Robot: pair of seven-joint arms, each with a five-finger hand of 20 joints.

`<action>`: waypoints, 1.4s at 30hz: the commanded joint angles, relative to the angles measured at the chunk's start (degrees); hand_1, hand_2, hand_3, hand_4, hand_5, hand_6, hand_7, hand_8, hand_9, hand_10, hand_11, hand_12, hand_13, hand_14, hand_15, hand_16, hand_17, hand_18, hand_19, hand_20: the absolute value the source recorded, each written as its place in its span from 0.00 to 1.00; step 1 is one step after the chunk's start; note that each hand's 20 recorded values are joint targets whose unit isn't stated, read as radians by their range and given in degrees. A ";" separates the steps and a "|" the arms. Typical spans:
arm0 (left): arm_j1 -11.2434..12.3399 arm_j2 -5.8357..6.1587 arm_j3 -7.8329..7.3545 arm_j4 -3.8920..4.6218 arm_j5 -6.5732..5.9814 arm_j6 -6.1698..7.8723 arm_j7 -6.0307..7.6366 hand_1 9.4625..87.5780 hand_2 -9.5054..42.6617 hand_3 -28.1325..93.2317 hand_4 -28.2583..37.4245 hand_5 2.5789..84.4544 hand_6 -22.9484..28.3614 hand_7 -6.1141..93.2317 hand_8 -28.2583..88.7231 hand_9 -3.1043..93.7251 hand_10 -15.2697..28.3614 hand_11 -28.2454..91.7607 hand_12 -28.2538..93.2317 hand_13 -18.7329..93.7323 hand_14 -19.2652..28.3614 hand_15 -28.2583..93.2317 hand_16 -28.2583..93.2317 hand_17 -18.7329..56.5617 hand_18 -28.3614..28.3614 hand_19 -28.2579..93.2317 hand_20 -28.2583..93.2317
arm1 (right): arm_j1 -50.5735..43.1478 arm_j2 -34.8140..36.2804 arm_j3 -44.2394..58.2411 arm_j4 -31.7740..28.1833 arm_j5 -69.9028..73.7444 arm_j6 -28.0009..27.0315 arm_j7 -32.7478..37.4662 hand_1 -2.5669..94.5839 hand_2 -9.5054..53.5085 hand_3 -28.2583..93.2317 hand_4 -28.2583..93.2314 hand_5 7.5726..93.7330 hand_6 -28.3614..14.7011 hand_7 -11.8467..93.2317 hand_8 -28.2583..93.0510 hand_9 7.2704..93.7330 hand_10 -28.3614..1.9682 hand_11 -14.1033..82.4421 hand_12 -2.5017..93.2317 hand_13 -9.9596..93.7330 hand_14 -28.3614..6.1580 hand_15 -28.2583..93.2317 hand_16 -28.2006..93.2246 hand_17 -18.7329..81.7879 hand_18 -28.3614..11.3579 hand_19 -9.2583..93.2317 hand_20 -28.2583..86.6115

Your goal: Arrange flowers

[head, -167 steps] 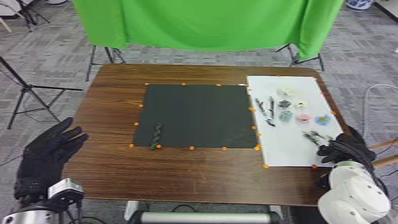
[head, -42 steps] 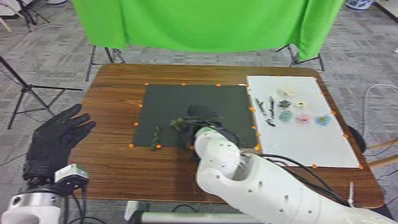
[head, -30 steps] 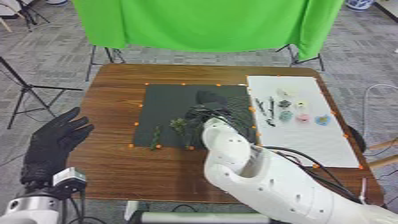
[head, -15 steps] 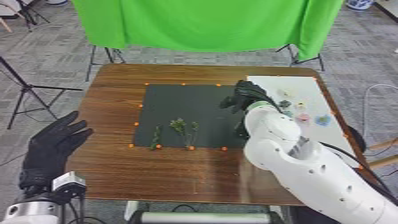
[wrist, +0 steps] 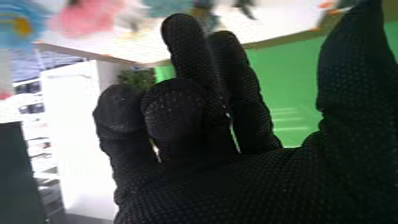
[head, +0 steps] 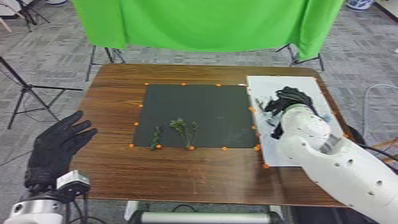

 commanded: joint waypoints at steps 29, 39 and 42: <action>-0.64 -0.69 0.68 0.24 0.31 -0.85 -0.66 0.20 0.26 0.92 0.14 0.49 0.67 0.22 0.16 0.44 0.81 0.46 0.31 0.44 0.98 0.66 0.15 0.17 0.92 0.74 0.19 | 3.40 -3.21 -7.77 5.11 -3.17 -4.13 3.94 0.32 0.00 0.90 0.02 0.55 0.49 0.26 0.13 0.67 0.20 0.67 0.21 0.78 0.35 1.00 0.40 0.57 0.00 1.00 0.73; -1.42 -0.34 1.18 0.58 0.13 -0.82 -0.39 0.20 0.26 0.92 0.14 0.49 0.67 0.22 0.16 0.44 0.81 0.46 0.31 0.44 0.98 0.66 0.15 0.17 0.92 0.74 0.19 | 6.65 -3.33 -14.08 7.98 -6.07 -5.14 3.68 0.34 0.00 0.89 0.02 0.58 0.62 0.27 0.12 0.74 0.27 0.79 0.26 0.84 0.41 1.00 0.49 0.59 0.00 1.00 0.73; -1.65 -0.39 1.22 0.64 0.21 -0.94 -0.49 0.20 0.27 0.92 0.14 0.49 0.67 0.22 0.16 0.44 0.81 0.46 0.31 0.44 0.98 0.66 0.15 0.17 0.92 0.74 0.19 | 7.63 -3.34 -15.71 8.54 -5.50 -3.59 3.88 0.35 0.00 0.89 0.01 0.62 0.67 0.27 0.12 0.69 0.23 0.76 0.25 0.79 0.37 1.00 0.44 0.55 0.00 1.00 0.62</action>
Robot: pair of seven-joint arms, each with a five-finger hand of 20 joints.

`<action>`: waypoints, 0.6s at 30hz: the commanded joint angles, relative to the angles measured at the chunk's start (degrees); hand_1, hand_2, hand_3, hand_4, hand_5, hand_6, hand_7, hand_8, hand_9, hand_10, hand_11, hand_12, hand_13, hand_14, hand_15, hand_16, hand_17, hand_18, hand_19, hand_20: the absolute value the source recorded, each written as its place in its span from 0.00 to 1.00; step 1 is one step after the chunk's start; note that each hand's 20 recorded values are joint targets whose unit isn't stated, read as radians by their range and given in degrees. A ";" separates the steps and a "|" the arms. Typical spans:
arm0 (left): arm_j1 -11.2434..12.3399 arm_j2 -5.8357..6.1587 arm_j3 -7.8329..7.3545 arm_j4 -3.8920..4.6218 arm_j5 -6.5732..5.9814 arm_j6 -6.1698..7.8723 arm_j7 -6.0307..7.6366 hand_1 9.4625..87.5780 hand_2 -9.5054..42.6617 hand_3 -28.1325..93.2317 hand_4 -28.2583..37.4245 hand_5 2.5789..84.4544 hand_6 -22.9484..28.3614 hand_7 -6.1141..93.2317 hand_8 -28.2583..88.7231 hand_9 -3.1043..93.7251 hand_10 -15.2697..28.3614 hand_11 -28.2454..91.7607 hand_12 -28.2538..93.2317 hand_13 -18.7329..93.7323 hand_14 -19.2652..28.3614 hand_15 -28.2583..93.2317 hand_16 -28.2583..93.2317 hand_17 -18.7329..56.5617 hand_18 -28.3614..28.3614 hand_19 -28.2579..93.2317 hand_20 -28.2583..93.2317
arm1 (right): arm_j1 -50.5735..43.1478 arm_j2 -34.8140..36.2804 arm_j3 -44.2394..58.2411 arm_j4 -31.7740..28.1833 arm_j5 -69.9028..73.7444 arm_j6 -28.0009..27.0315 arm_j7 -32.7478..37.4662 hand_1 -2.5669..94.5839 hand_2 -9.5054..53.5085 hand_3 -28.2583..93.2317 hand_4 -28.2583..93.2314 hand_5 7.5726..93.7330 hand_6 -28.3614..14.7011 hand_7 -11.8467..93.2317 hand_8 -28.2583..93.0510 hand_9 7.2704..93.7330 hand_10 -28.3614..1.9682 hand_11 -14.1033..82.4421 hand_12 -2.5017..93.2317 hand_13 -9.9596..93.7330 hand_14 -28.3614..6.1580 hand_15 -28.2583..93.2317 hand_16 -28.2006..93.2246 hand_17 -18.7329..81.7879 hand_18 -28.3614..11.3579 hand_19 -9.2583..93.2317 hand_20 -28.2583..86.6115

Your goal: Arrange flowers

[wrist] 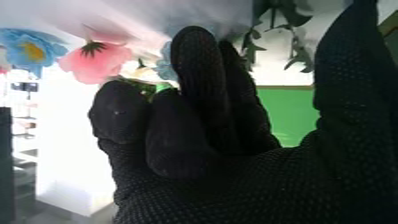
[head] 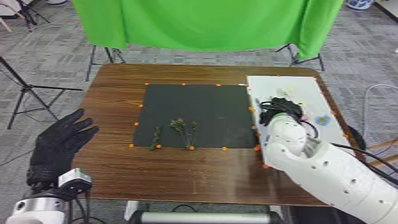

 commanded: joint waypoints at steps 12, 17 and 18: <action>-0.37 0.10 0.44 0.53 0.05 -0.55 -0.03 0.20 0.27 0.92 0.15 0.49 0.67 0.22 0.16 0.44 0.81 0.46 0.31 0.44 0.98 0.66 0.15 0.17 0.92 0.74 0.19 | 3.08 -0.15 -8.58 5.91 -0.40 8.23 0.02 0.51 0.00 0.84 0.00 0.85 0.69 0.26 0.20 0.65 0.28 0.82 0.25 0.74 0.35 1.00 0.45 0.49 0.00 1.00 0.50; -0.68 0.15 0.51 0.64 0.20 -0.93 -0.44 0.20 0.27 0.92 0.14 0.49 0.67 0.22 0.16 0.44 0.81 0.46 0.31 0.44 0.98 0.66 0.15 0.17 0.92 0.74 0.19 | 2.24 0.10 -9.04 5.81 -0.41 10.27 -1.02 0.56 0.00 0.85 0.00 0.93 0.67 0.26 0.24 0.72 0.44 0.71 0.35 0.74 0.39 1.00 0.42 0.48 0.00 1.00 0.49; -0.84 0.15 0.57 0.72 0.32 -1.10 -0.50 0.20 0.27 0.92 0.14 0.49 0.67 0.22 0.16 0.44 0.81 0.46 0.31 0.44 0.98 0.66 0.15 0.17 0.92 0.74 0.19 | 2.31 0.31 -9.53 5.80 -0.93 11.12 -1.16 0.57 0.00 0.86 0.00 0.93 0.66 0.26 0.24 0.73 0.46 0.70 0.36 0.74 0.40 1.00 0.41 0.48 0.00 1.00 0.49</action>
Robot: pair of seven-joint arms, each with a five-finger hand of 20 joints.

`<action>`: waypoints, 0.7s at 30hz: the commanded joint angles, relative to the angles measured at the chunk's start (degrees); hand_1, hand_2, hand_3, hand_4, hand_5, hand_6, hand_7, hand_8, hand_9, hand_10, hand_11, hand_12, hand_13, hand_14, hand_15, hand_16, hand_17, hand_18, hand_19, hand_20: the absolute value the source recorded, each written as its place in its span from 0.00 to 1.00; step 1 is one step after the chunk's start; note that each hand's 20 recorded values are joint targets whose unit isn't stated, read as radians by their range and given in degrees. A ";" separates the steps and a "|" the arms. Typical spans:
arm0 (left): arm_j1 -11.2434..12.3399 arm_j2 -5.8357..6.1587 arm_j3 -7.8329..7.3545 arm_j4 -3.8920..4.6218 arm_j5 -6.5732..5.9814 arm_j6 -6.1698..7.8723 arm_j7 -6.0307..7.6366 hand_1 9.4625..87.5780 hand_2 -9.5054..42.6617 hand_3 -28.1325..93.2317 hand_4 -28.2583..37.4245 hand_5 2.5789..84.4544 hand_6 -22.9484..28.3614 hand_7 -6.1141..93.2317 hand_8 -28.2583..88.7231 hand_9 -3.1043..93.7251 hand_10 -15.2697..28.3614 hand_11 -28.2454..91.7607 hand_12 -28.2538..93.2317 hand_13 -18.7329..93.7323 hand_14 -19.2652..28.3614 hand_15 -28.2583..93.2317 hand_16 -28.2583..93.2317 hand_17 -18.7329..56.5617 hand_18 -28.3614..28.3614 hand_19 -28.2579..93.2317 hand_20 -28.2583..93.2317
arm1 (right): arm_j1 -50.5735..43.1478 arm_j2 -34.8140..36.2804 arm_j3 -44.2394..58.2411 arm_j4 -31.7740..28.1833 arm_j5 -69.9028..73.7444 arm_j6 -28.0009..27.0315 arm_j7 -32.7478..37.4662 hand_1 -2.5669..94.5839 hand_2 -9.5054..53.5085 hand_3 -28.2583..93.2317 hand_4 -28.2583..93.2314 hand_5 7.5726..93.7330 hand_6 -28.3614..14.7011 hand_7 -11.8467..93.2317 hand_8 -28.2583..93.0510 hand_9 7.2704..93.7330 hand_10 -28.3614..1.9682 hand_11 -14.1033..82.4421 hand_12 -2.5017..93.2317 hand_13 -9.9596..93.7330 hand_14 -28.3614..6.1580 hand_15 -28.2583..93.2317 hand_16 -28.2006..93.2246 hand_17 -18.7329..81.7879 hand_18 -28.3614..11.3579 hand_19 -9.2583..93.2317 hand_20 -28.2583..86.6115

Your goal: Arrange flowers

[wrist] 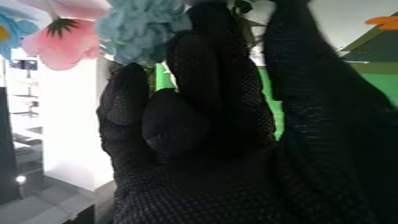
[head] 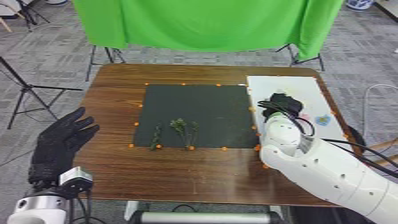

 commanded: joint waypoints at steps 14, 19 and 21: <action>1.36 -0.09 -0.04 -0.14 0.02 0.09 0.03 0.20 0.27 0.92 0.15 0.49 0.67 0.22 0.16 0.44 0.81 0.47 0.31 0.44 0.98 0.67 0.15 0.17 0.92 0.74 0.19 | 0.61 2.00 -3.50 -1.16 -1.99 8.76 1.86 0.56 0.00 0.89 0.00 0.95 0.61 0.29 0.29 0.76 0.44 0.73 0.39 0.75 0.42 1.00 0.41 0.48 0.00 1.00 0.52; 2.15 0.13 -0.12 -0.39 -0.21 0.68 0.60 0.21 0.27 0.92 0.14 0.49 0.67 0.22 0.16 0.44 0.81 0.46 0.31 0.44 0.98 0.67 0.15 0.17 0.92 0.74 0.19 | 1.87 2.08 -3.01 -2.37 -3.59 9.42 2.42 0.56 0.00 0.89 0.00 0.95 0.60 0.29 0.29 0.69 0.35 0.73 0.38 0.71 0.37 1.00 0.42 0.47 0.00 0.99 0.50; 2.22 0.26 -0.12 -0.44 -0.25 0.77 0.65 0.20 0.27 0.92 0.15 0.49 0.67 0.22 0.16 0.44 0.81 0.46 0.31 0.44 0.98 0.67 0.15 0.17 0.92 0.74 0.19 | 2.66 2.09 -3.19 -2.72 -3.89 10.06 2.52 0.56 0.00 0.89 0.00 0.95 0.60 0.29 0.29 0.67 0.33 0.72 0.37 0.69 0.35 1.00 0.41 0.46 0.00 0.99 0.50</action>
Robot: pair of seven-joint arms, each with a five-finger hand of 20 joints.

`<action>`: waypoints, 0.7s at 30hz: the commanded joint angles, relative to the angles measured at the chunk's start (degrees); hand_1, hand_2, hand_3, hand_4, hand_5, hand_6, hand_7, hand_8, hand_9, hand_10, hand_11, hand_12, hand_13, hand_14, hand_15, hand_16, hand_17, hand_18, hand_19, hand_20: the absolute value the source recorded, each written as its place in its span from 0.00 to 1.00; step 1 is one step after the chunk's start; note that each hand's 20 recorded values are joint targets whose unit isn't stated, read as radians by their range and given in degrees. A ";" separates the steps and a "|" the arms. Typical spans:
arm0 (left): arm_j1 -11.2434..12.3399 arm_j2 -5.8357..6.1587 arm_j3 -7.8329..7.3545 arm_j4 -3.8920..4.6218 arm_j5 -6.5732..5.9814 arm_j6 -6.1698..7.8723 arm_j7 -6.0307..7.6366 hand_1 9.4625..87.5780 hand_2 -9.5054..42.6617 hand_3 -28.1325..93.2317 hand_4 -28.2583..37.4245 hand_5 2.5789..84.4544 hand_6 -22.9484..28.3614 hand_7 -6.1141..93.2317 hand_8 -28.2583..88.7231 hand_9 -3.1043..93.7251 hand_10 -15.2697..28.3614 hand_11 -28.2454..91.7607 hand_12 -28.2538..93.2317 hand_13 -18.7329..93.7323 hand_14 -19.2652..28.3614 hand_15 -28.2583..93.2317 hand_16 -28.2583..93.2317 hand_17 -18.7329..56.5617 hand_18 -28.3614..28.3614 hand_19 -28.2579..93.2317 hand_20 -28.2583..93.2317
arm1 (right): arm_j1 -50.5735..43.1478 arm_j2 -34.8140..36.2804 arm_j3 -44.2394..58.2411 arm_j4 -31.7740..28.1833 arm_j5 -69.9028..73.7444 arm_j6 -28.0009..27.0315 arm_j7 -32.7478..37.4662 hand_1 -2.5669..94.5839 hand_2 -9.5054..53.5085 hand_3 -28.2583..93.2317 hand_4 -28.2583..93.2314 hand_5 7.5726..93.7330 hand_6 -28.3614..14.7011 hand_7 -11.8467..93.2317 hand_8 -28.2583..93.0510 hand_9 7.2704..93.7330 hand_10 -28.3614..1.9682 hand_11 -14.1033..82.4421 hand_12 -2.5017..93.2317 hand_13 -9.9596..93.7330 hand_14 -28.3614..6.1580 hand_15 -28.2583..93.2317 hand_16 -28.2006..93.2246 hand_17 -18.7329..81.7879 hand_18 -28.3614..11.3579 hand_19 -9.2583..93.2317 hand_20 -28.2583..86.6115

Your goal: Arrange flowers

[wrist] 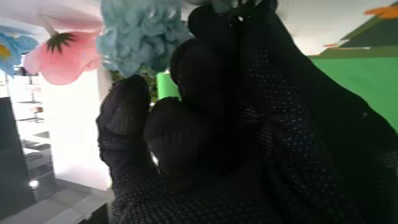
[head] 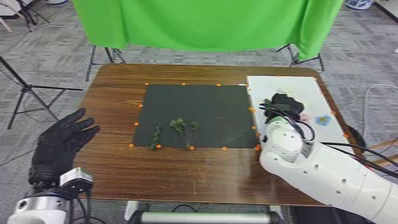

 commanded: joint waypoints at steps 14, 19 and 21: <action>2.47 -0.02 -0.11 -0.72 -0.42 1.38 1.03 0.20 0.27 0.92 0.14 0.49 0.67 0.22 0.16 0.44 0.81 0.46 0.31 0.44 0.98 0.67 0.15 0.17 0.92 0.74 0.19 | 1.86 0.87 2.17 -3.13 -2.53 1.90 1.07 0.57 0.00 0.90 0.00 0.95 0.58 0.29 0.30 0.63 0.27 0.67 0.34 0.65 0.32 1.00 0.37 0.44 0.00 0.99 0.47; 3.15 0.08 -0.08 -0.86 -0.54 1.61 1.22 0.20 0.27 0.92 0.14 0.49 0.67 0.22 0.16 0.44 0.81 0.46 0.31 0.44 0.98 0.67 0.15 0.17 0.92 0.74 0.19 | -0.03 0.48 4.48 -4.81 -3.02 2.71 -0.16 0.57 0.00 0.91 0.00 0.96 0.56 0.29 0.30 0.64 0.26 0.67 0.34 0.65 0.33 1.00 0.37 0.44 0.00 0.99 0.46; 3.20 0.03 -0.09 -0.95 -0.54 1.66 1.31 0.20 0.27 0.92 0.14 0.49 0.67 0.22 0.16 0.44 0.81 0.46 0.31 0.44 0.98 0.67 0.15 0.17 0.92 0.74 0.19 | 0.73 0.49 3.57 -5.23 -3.99 4.04 -0.20 0.57 0.00 0.91 0.00 0.96 0.56 0.29 0.31 0.65 0.26 0.67 0.34 0.65 0.33 1.00 0.37 0.44 0.00 0.99 0.47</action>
